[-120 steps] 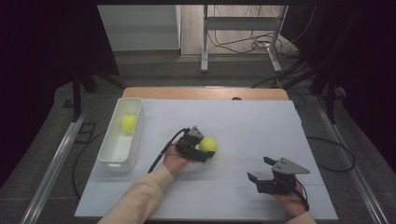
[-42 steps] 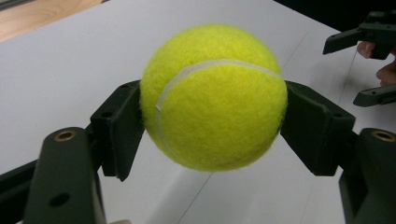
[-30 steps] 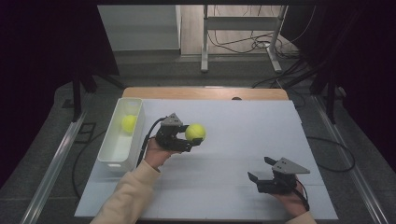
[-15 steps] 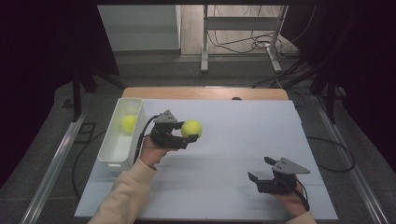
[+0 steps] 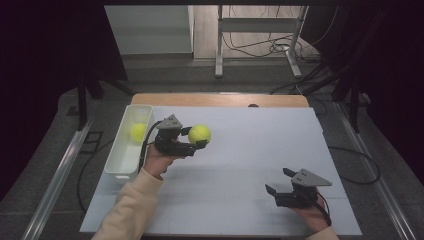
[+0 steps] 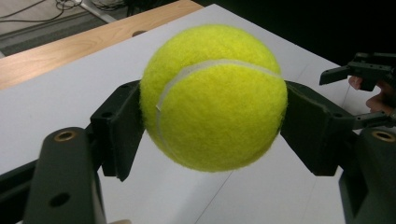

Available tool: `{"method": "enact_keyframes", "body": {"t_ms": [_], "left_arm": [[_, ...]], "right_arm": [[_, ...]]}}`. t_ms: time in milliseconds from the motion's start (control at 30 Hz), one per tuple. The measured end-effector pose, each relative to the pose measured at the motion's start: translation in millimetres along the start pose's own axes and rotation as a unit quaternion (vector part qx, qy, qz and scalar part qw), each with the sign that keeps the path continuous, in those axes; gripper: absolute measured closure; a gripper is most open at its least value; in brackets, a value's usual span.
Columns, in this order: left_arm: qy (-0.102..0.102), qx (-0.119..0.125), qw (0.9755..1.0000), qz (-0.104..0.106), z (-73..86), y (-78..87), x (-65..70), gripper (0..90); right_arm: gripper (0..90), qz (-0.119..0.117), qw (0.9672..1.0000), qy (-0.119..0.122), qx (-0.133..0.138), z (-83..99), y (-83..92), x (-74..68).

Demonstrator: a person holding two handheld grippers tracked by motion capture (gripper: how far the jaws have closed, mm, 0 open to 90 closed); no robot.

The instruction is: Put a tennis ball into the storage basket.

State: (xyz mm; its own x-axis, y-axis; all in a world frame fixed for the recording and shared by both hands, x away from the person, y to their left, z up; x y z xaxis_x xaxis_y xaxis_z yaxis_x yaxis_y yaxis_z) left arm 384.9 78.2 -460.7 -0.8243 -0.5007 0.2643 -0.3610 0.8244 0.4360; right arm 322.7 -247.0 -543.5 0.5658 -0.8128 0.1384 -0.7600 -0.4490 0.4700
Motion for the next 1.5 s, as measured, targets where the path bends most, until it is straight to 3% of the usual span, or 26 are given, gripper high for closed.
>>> {"method": "enact_keyframes", "body": {"t_ms": [933, 1500], "left_arm": [[0.014, 0.038, 0.9987, -0.03, -5.7, 40.3, -16.6, 26.5], [0.023, 0.047, 0.9977, -0.043, -4.9, 53.8, -25.0, 26.5]], "right_arm": [[12.5, 0.001, 1.0, -0.002, 0.002, -0.6, 0.6, 0.8], [12.5, 0.002, 1.0, -0.001, 0.002, -0.5, 0.6, 0.7]]}}
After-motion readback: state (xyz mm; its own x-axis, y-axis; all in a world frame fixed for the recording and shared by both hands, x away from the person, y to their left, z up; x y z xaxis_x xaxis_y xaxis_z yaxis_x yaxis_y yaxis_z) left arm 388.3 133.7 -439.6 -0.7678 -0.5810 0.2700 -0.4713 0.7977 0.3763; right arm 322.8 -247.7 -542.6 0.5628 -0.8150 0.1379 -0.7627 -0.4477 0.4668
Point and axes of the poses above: each handheld gripper's, and its own axes: y roughly backward along the jaws, z roughly out of its underside, x roughly to its right, the point moved 7 cm from there along -y, roughly forward along the jaws, and after that the axes turned 10 degrees about z, right-handed, at the moved point
